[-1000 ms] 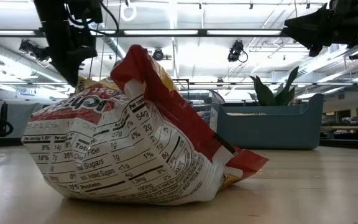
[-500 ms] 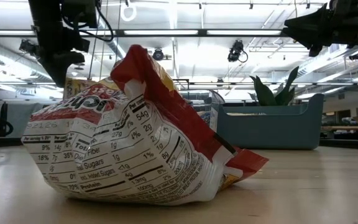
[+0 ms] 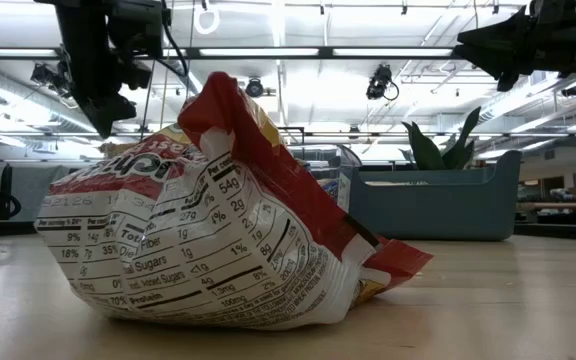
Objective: Sort Maruchan noodles
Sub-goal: Put the red noodle pack into the left small blue bin
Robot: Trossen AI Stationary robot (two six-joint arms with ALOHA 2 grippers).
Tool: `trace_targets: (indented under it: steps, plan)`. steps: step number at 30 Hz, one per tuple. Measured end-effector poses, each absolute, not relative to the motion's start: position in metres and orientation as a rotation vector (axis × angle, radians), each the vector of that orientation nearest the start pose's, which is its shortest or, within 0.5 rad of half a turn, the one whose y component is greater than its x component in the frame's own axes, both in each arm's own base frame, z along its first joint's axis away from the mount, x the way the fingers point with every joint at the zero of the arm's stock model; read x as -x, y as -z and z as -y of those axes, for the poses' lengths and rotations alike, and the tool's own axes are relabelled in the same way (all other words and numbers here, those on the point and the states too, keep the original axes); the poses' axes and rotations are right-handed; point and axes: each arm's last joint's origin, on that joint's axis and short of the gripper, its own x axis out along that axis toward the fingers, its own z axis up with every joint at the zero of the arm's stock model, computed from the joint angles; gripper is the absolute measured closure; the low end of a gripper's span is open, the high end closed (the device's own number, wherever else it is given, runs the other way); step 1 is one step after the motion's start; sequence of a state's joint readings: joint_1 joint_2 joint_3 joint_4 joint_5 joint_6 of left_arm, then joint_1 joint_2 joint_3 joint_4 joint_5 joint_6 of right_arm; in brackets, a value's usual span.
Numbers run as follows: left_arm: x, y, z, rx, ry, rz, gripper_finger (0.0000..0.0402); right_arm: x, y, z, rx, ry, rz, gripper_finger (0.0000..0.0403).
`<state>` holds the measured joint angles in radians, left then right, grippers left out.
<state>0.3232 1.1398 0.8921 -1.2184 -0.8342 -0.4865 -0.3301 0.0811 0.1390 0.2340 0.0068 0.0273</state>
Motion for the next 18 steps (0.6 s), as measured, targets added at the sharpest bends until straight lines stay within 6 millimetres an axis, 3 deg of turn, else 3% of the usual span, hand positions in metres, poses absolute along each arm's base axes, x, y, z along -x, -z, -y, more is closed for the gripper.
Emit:
trace_targets:
  steps: [6,14,18]
  plan:
    - [-0.159,-0.258,-0.074,-0.115,-1.302,-1.135,0.0285,-0.086,-0.227,0.030,0.024,0.332,0.294,0.0250]
    - [-0.176,-0.261,-0.067,-0.124,-1.049,-1.097,0.0285,-0.086,-0.227,0.030,0.024,0.334,0.293,0.0250]
    - [-0.172,-0.263,-0.068,-0.083,-1.051,-1.089,0.0285,-0.086,-0.227,0.030,0.024,0.333,0.293,0.0250]
